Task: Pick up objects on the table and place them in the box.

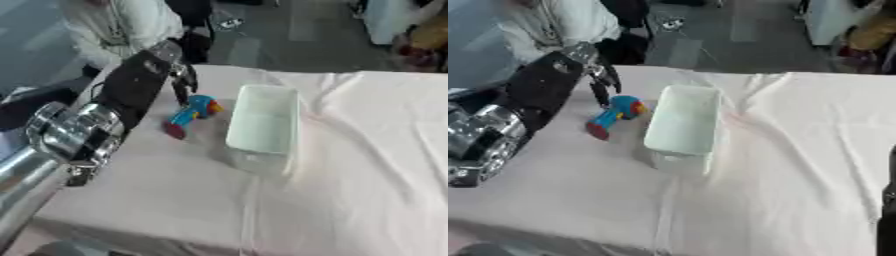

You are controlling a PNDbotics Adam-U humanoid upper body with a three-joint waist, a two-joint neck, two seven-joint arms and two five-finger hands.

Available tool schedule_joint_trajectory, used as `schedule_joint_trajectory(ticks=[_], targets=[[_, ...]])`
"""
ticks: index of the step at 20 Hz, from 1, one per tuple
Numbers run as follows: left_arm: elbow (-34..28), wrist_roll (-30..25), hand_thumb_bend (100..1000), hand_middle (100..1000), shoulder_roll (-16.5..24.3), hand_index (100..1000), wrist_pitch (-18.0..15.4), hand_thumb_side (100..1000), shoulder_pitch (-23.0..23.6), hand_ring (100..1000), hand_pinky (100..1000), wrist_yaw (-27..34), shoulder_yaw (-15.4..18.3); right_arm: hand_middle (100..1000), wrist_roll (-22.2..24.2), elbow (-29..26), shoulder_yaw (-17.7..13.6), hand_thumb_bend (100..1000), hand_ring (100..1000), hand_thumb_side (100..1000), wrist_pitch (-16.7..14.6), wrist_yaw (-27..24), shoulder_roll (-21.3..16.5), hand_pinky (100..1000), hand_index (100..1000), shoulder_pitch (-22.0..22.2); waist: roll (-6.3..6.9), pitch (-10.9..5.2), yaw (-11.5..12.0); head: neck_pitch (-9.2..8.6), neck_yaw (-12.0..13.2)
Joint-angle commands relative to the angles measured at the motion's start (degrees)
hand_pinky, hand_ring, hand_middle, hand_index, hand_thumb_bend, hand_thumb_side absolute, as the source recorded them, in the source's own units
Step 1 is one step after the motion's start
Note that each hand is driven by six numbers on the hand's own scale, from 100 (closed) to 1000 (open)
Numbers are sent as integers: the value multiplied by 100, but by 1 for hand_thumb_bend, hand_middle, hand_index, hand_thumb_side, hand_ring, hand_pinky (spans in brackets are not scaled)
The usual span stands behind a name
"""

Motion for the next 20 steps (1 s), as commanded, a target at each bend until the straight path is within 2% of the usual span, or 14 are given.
schedule_joint_trajectory(ticks=[1,2,3,4,6,9,11,20], targets=[[-165,-1245,768,933,156,1000,-1376,1000,-159,930,752,157,-39,458,-7,-68,4,100,370,1000,13,-9,4,305,616,-85,-8,-77,4,-3,53],[-144,-1219,752,868,159,1000,-1348,1000,-154,873,687,197,-45,458,-7,-68,3,100,370,1000,13,-10,2,305,616,-83,-8,-79,6,-3,56],[-111,-1216,763,870,158,1000,-1328,1000,-155,873,687,222,-49,458,-8,-68,2,100,370,1000,14,-9,0,305,616,-81,-8,-81,8,-3,59],[-83,-1230,814,822,157,1000,-1316,1000,-156,830,654,217,-64,458,-8,-68,1,100,369,1000,15,-9,-1,305,616,-78,-8,-82,10,-3,63],[-37,-1291,858,786,157,1000,-1312,1000,-154,810,635,126,-103,458,-9,-68,0,100,370,1000,18,-7,-3,305,616,-75,-5,-86,11,-3,72],[-38,-1305,870,756,164,992,-1348,1000,-134,794,625,-102,-167,459,-14,-68,-1,100,371,1000,18,-5,-4,306,616,-72,2,-92,11,-3,72],[-45,-1258,934,705,167,973,-1373,1000,-115,764,607,-284,-216,461,-8,-68,2,100,371,1000,36,1,-6,310,617,-72,8,-95,10,-3,72],[67,-773,934,579,128,882,-1412,1000,-71,689,533,-1096,-263,461,-19,-68,-2,100,375,1000,53,18,-5,313,618,-68,26,-115,14,-3,107]])
